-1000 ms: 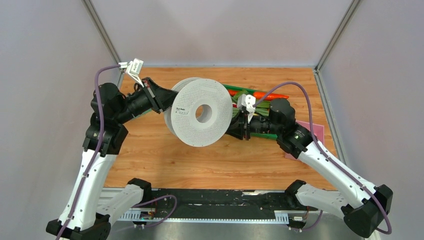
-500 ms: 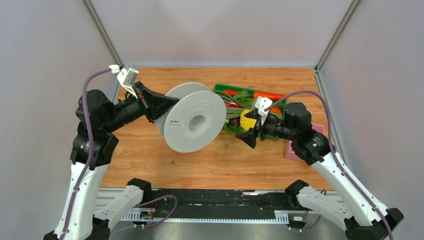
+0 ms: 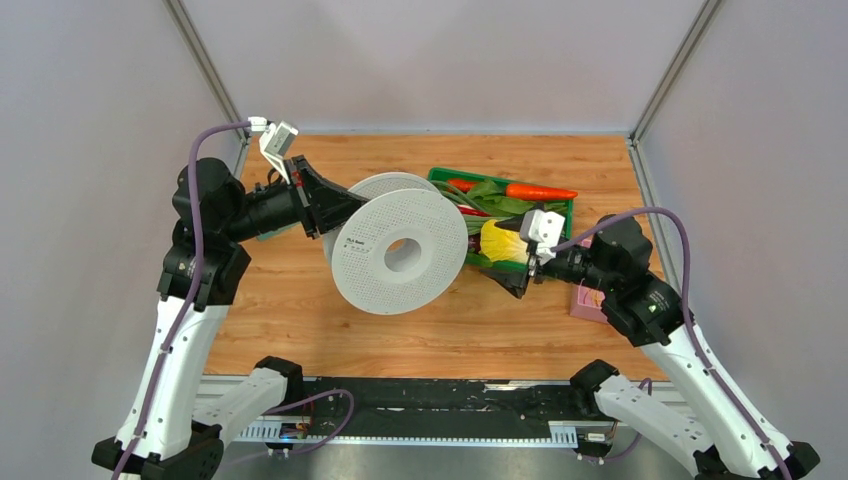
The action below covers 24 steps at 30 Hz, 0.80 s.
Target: Wrap the cables
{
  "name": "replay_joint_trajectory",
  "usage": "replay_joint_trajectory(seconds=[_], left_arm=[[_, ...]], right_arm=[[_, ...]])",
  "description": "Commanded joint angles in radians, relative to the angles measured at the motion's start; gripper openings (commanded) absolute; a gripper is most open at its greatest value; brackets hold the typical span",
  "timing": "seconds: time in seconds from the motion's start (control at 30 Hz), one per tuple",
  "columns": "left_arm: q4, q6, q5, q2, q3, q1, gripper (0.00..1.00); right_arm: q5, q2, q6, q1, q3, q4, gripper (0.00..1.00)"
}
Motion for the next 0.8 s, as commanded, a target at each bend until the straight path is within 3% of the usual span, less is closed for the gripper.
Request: replay_joint_trajectory(seconds=[0.0, 0.37, 0.77], left_arm=[[0.117, -0.086, 0.097, -0.012, 0.04, 0.004, 0.0], [0.12, -0.108, 0.111, -0.012, 0.031, 0.004, 0.0], [0.154, -0.132, 0.085, -0.008, 0.009, 0.005, 0.0]], right_arm=[[-0.087, 0.014, -0.091, 0.001, 0.024, 0.124, 0.85], [-0.148, 0.073, -0.141, 0.039, 0.071, 0.127, 0.54], [-0.136, 0.067, -0.164, 0.067, 0.067, 0.085, 0.4]])
